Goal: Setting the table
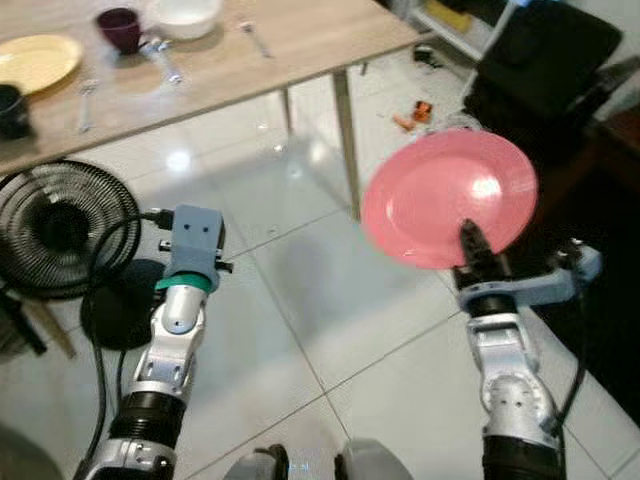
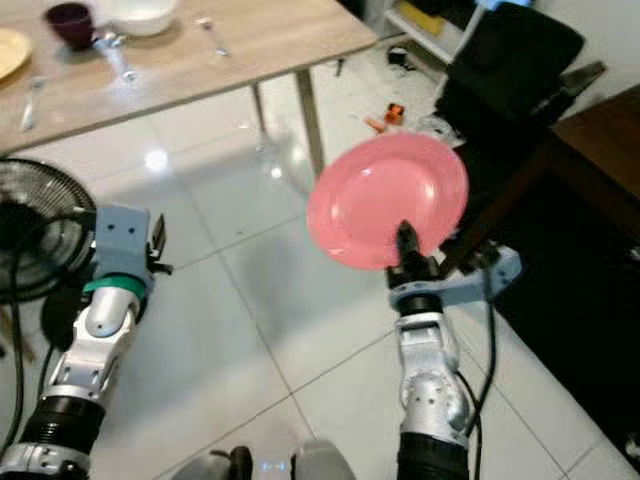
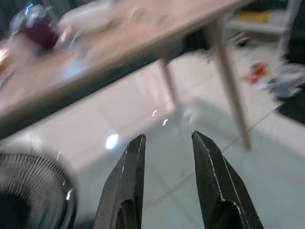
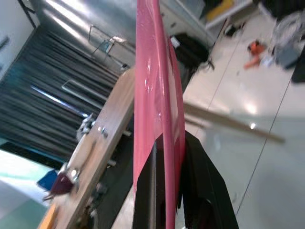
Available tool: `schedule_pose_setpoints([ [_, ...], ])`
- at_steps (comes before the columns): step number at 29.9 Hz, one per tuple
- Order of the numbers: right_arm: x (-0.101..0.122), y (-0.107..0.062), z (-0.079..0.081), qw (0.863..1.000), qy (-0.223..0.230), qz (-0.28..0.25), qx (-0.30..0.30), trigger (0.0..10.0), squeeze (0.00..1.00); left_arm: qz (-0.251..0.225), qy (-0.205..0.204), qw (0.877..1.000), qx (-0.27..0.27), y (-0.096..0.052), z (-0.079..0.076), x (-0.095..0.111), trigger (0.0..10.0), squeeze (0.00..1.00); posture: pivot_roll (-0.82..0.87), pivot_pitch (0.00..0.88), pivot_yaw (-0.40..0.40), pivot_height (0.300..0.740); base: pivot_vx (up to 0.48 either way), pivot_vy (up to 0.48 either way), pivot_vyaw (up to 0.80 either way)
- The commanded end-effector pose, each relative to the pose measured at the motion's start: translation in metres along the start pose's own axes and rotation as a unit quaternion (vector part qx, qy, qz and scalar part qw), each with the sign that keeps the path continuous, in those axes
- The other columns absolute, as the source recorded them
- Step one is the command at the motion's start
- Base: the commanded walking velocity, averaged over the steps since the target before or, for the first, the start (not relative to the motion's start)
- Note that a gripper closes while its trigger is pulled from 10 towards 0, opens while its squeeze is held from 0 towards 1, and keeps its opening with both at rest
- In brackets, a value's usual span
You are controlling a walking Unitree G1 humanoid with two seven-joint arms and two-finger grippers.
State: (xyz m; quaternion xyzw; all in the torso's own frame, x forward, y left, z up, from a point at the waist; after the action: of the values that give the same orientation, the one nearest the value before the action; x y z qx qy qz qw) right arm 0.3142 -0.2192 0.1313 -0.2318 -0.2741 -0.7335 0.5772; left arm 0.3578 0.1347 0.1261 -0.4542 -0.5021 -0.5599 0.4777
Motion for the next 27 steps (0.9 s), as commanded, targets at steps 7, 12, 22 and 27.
schedule_pose_setpoints([
  [7,-0.002,0.002,0.029,0.998,0.025,0.011,0.054,10.0,0.00,-0.034,0.035,0.999,-0.009,0.000,0.003,0.015,10.0,0.00,-0.05,0.000,0.043,0.740,0.469,0.000,0.00],
  [12,-0.004,-0.001,0.033,0.997,0.029,0.019,0.065,10.0,0.00,-0.039,0.036,0.999,-0.011,0.000,0.001,0.018,10.0,0.00,-0.05,0.000,0.046,0.740,0.469,0.000,0.00],
  [22,0.005,0.001,0.040,0.997,0.026,0.006,0.075,10.0,0.00,-0.077,0.052,0.995,-0.025,0.005,-0.003,0.039,10.0,0.00,-0.04,0.000,0.044,0.740,0.470,0.000,0.00],
  [27,0.005,0.001,0.040,0.997,0.026,0.006,0.075,10.0,0.00,-0.077,0.052,0.995,-0.025,0.005,-0.003,0.039,10.0,0.00,-0.04,0.000,0.044,0.740,0.472,0.000,0.00],
])
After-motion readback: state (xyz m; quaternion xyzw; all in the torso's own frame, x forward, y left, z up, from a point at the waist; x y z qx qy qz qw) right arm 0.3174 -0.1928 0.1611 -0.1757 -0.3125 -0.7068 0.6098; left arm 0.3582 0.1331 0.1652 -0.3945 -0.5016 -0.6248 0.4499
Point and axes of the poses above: a point about 5 cm out from each wrist's last joint towards the gripper, its own y axis pointing out of the wrist towards the gripper, its own x axis along the axis of the wrist's last joint, z = x × y, the point moved 4 cm from there along y, pointing out of the wrist towards the gripper, and after that the axes turned 8 degrees about -y, right-handed, at the moved point
